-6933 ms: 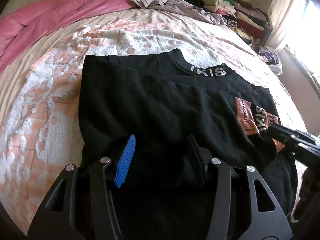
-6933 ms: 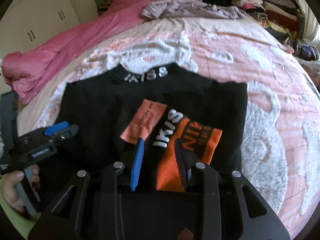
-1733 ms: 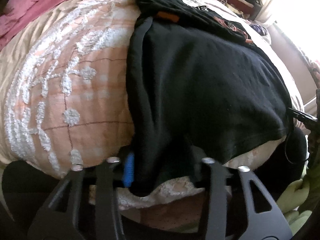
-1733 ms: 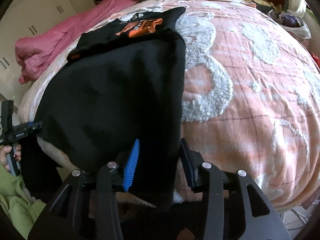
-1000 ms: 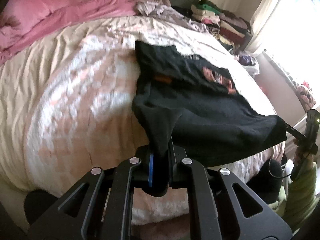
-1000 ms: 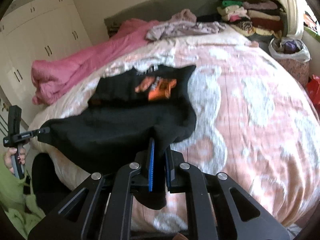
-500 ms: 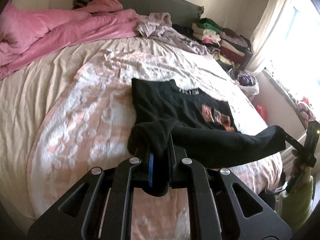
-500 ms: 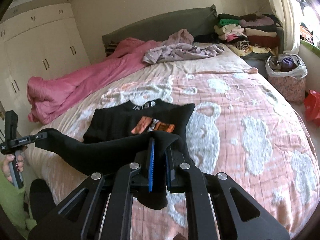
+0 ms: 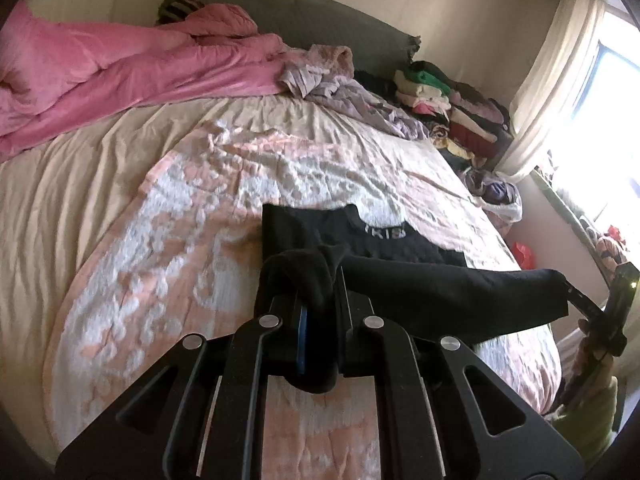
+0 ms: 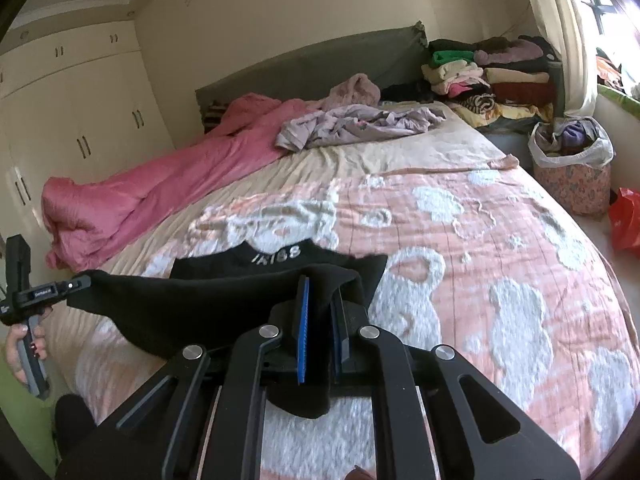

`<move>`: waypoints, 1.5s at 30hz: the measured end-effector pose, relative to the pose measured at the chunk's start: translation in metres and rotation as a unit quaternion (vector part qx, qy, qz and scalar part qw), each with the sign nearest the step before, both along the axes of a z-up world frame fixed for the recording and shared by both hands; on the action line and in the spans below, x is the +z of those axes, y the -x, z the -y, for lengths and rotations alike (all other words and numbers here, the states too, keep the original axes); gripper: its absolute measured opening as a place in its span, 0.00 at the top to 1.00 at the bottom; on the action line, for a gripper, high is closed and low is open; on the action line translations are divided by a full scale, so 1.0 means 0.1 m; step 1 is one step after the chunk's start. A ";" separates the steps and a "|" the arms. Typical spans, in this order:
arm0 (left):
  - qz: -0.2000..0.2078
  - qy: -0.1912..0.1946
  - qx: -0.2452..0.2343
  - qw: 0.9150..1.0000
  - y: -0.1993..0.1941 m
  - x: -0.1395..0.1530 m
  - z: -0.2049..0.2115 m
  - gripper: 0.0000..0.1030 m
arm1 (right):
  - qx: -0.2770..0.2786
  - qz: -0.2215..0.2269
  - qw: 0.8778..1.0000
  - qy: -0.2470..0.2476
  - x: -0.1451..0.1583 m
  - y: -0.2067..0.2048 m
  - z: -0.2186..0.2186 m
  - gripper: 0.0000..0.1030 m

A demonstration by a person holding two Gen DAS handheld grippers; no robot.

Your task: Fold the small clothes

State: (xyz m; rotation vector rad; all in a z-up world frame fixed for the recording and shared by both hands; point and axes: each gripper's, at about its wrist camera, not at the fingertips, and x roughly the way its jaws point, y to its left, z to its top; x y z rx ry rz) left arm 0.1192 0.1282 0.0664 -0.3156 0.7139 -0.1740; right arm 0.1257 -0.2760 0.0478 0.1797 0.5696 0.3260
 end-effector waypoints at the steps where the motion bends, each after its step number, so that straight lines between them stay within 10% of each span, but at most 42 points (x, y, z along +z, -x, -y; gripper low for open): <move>1: 0.001 0.001 0.002 1.000 -0.06 0.01 0.00 0.96 | -0.004 0.002 1.000 0.003 0.01 -0.07 -0.01 0.92; 33: -0.076 -0.050 0.053 0.994 -1.14 -0.88 0.05 0.92 | -0.067 -0.116 0.991 0.028 -1.02 -1.29 -0.08 0.91; 38: -0.066 -0.072 0.049 0.994 -1.11 -0.84 0.13 0.82 | -0.076 -0.113 0.990 0.038 -1.02 -1.26 -0.11 0.56; 45: -0.048 -0.099 0.059 0.992 -1.05 -0.76 0.23 0.51 | -0.095 -0.076 0.991 0.054 -0.89 -1.09 -0.10 0.38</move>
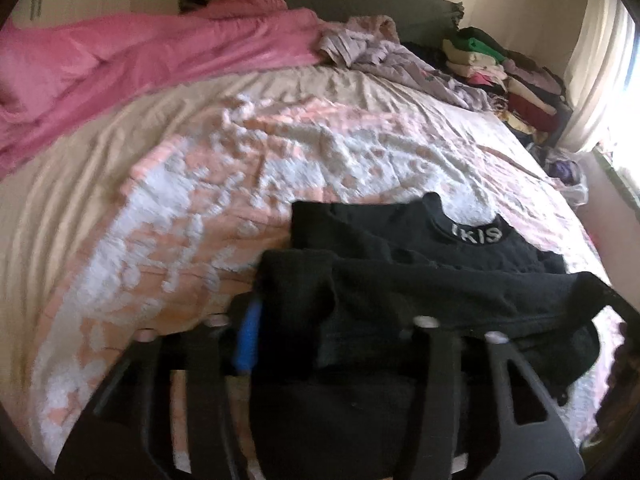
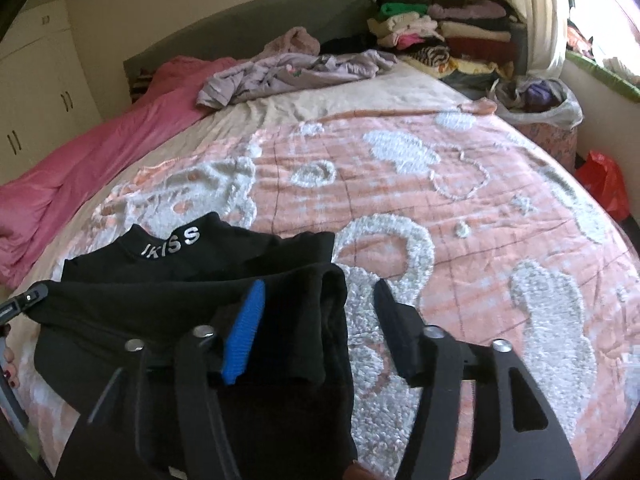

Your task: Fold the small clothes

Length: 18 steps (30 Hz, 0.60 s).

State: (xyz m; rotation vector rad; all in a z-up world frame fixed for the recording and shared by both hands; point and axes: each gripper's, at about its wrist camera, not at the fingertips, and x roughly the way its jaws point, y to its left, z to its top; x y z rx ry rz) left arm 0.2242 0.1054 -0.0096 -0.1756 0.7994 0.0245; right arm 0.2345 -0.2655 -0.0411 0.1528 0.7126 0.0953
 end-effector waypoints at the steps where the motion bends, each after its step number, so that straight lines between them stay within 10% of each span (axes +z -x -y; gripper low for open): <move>1: 0.005 -0.003 0.001 1.000 0.01 0.03 0.00 0.51 | -0.001 0.009 1.000 0.007 0.03 0.04 -0.01 0.35; 18: 0.051 -0.029 -0.022 0.998 0.42 0.31 0.21 0.35 | 0.129 0.055 0.990 0.011 0.32 0.60 -0.62 0.32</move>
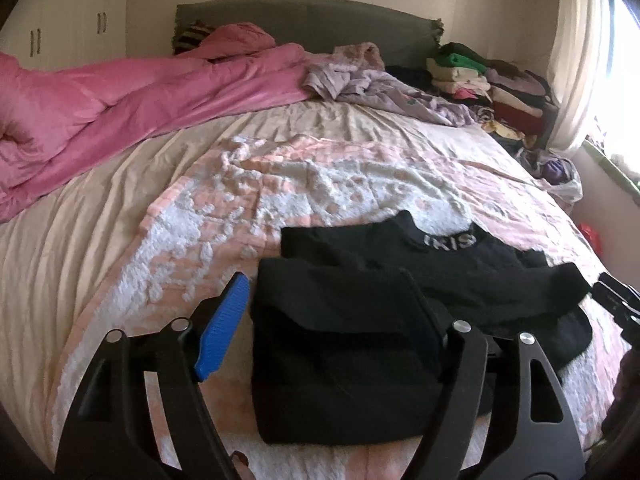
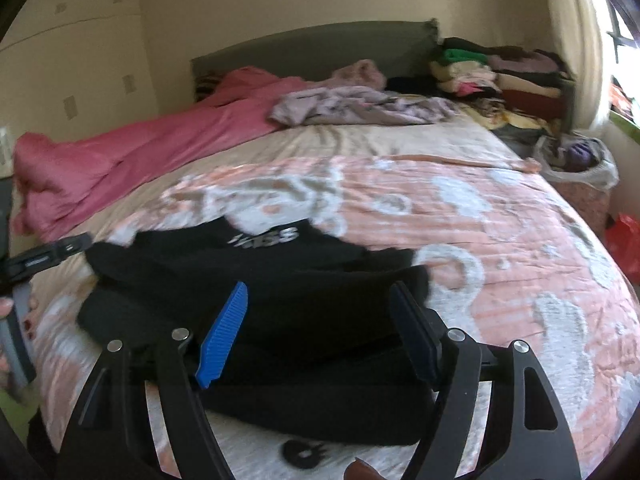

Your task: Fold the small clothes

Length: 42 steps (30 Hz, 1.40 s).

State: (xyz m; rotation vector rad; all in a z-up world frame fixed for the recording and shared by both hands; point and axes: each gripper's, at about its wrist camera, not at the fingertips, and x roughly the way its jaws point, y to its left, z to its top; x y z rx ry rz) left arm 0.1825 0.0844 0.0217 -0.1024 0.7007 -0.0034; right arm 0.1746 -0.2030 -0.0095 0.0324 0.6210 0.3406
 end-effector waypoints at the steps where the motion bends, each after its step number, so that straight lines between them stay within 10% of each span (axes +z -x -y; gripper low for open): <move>1: -0.001 -0.002 -0.003 1.000 0.03 -0.01 0.03 0.35 | 0.012 -0.004 1.000 -0.001 -0.01 0.02 -0.05 0.38; 9: -0.040 -0.056 -0.067 0.995 0.21 -0.32 0.41 0.88 | 0.065 -0.042 0.997 0.030 -0.22 0.10 -0.34 0.75; 18: -0.061 -0.094 -0.073 0.991 0.01 -0.59 0.56 0.79 | 0.044 -0.095 0.992 0.065 -0.61 -0.16 -0.36 0.74; 42: -0.074 -0.061 -0.046 0.994 -0.98 -0.37 0.23 0.56 | -0.012 -0.031 0.997 0.066 -0.17 -0.98 0.09 0.69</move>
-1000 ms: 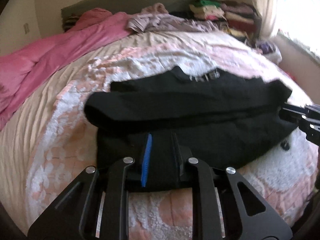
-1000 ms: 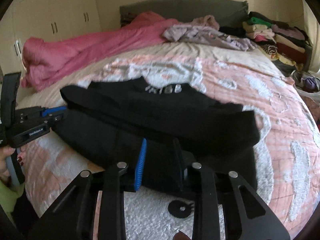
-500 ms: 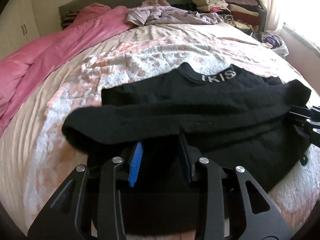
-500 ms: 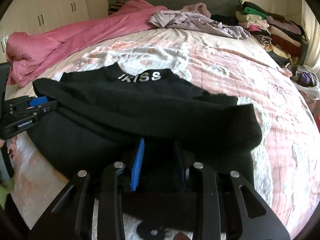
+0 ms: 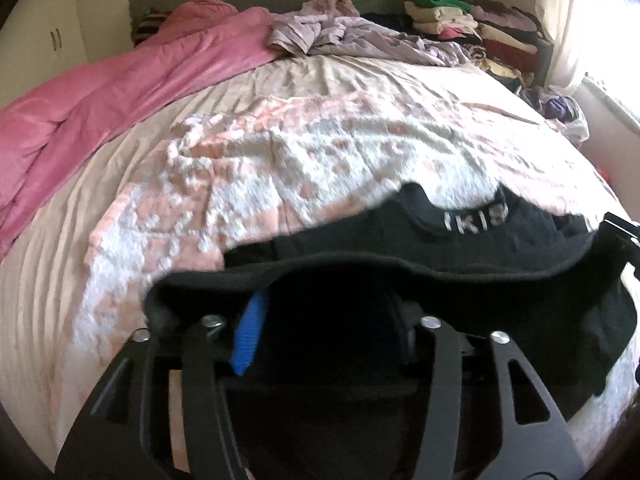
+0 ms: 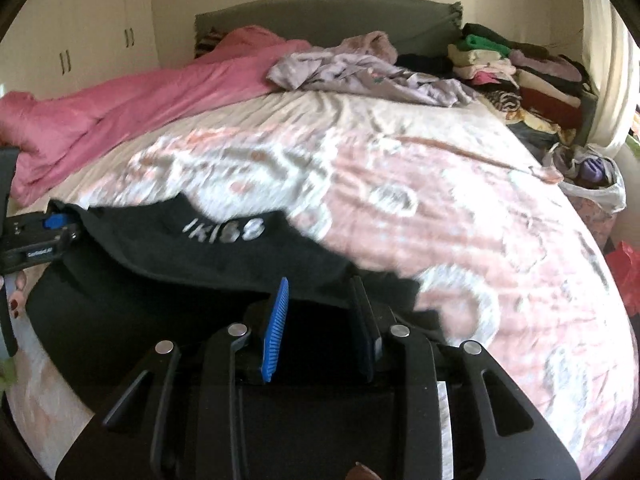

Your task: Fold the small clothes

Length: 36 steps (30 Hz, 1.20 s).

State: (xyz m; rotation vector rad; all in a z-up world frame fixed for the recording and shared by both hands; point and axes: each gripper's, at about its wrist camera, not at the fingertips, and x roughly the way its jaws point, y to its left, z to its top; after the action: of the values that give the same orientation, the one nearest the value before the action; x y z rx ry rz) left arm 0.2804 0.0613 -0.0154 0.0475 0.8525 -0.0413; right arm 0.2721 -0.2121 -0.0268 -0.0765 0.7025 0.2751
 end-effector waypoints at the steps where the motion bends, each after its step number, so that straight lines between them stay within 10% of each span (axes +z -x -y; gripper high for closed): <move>1: -0.002 0.000 0.000 1.000 -0.04 0.04 -0.02 0.56 | -0.006 0.004 1.000 0.000 0.05 -0.02 0.06 0.66; 23: 0.066 0.052 0.032 0.996 0.25 0.64 -0.53 0.52 | 0.055 -0.039 0.998 0.011 -0.06 0.61 0.15 0.59; 36: 0.003 -0.034 -0.039 0.999 0.74 -0.10 -0.08 0.52 | 0.063 -0.069 0.993 0.066 -0.39 0.21 -0.23 0.60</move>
State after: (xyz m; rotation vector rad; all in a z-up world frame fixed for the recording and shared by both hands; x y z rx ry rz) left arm 0.2067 0.0693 -0.0253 0.1455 0.8466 -0.0849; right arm 0.2510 -0.1893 -0.0655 -0.2294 0.8548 0.3575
